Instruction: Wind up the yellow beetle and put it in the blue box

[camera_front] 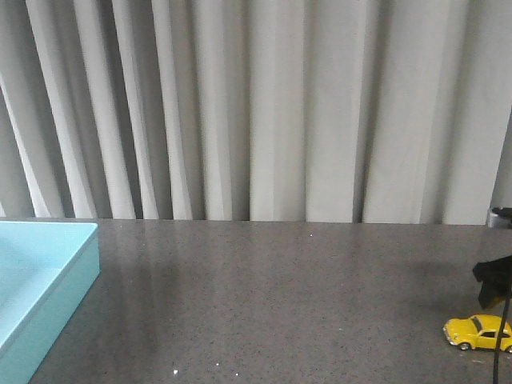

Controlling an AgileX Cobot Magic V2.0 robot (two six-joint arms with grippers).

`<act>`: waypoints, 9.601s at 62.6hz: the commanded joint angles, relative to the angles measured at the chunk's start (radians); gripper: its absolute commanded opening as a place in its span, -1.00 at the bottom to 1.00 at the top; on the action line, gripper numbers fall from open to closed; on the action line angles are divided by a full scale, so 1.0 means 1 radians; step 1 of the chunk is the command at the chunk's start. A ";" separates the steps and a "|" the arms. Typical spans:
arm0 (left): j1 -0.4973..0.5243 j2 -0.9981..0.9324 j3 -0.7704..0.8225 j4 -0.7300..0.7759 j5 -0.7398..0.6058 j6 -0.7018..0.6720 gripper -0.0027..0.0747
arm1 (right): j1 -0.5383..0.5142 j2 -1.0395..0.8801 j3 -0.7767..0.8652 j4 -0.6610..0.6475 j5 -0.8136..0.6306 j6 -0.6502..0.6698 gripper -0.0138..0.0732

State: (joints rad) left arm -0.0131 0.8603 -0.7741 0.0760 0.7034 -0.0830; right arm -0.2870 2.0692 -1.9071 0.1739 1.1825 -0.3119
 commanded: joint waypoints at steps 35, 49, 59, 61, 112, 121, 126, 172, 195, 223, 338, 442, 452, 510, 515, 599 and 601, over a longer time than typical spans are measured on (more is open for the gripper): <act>0.002 -0.001 -0.034 -0.004 -0.087 -0.002 0.38 | 0.206 -0.789 0.657 -0.118 -0.337 0.083 0.48; 0.002 -0.001 -0.034 -0.004 -0.093 -0.002 0.37 | 0.354 -0.974 0.909 -0.302 -0.341 0.294 0.48; 0.002 -0.001 -0.034 -0.004 -0.093 -0.002 0.37 | 0.405 -1.084 1.037 -0.390 -0.352 0.452 0.48; 0.002 -0.001 -0.034 -0.004 -0.093 -0.002 0.37 | 0.405 -1.107 1.057 -0.392 -0.356 0.480 0.48; 0.000 0.245 -0.276 -0.320 -0.056 0.652 0.37 | 0.405 -1.260 1.180 -0.395 -0.445 0.489 0.48; 0.000 0.395 -0.387 -0.461 -0.014 0.959 0.37 | 0.405 -1.260 1.180 -0.395 -0.445 0.489 0.48; 0.000 0.492 -0.457 -0.515 0.041 1.120 0.37 | 0.405 -1.260 1.180 -0.395 -0.445 0.489 0.48; 0.000 1.099 -1.024 -0.473 0.282 1.269 0.37 | 0.405 -1.260 1.180 -0.394 -0.445 0.489 0.48; -0.012 1.265 -1.198 -0.437 0.317 1.277 0.37 | 0.405 -1.260 1.180 -0.394 -0.444 0.489 0.48; -0.038 1.325 -1.222 -0.377 0.340 1.274 0.04 | 0.405 -1.260 1.180 -0.394 -0.441 0.489 0.48; 0.266 1.103 -1.220 -0.160 0.323 0.329 -0.29 | 0.405 -1.260 1.180 -0.394 -0.435 0.489 0.48; 0.249 0.726 -1.084 -0.352 0.537 0.316 0.55 | 0.405 -1.260 1.180 -0.394 -0.432 0.489 0.48; 0.207 0.555 -0.849 -0.352 0.432 0.335 0.55 | 0.405 -1.260 1.180 -0.394 -0.432 0.489 0.48; 0.105 -0.430 0.088 -0.129 -0.014 0.172 0.54 | 0.405 -1.260 1.180 -0.394 -0.430 0.489 0.48; 0.105 -0.440 0.095 -0.134 -0.019 0.172 0.54 | 0.405 -1.260 1.180 -0.394 -0.430 0.489 0.48; 0.025 -0.685 0.544 -0.076 -0.573 0.173 -0.95 | 0.405 -1.260 1.180 -0.391 -0.432 0.489 0.48; 0.025 -0.700 0.572 -0.076 -0.593 0.173 -0.95 | 0.405 -1.260 1.180 -0.391 -0.432 0.489 0.48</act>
State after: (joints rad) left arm 0.0188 0.1985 -0.2476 0.0117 0.2850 0.0993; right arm 0.1148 0.8186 -0.7020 -0.2030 0.8039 0.1753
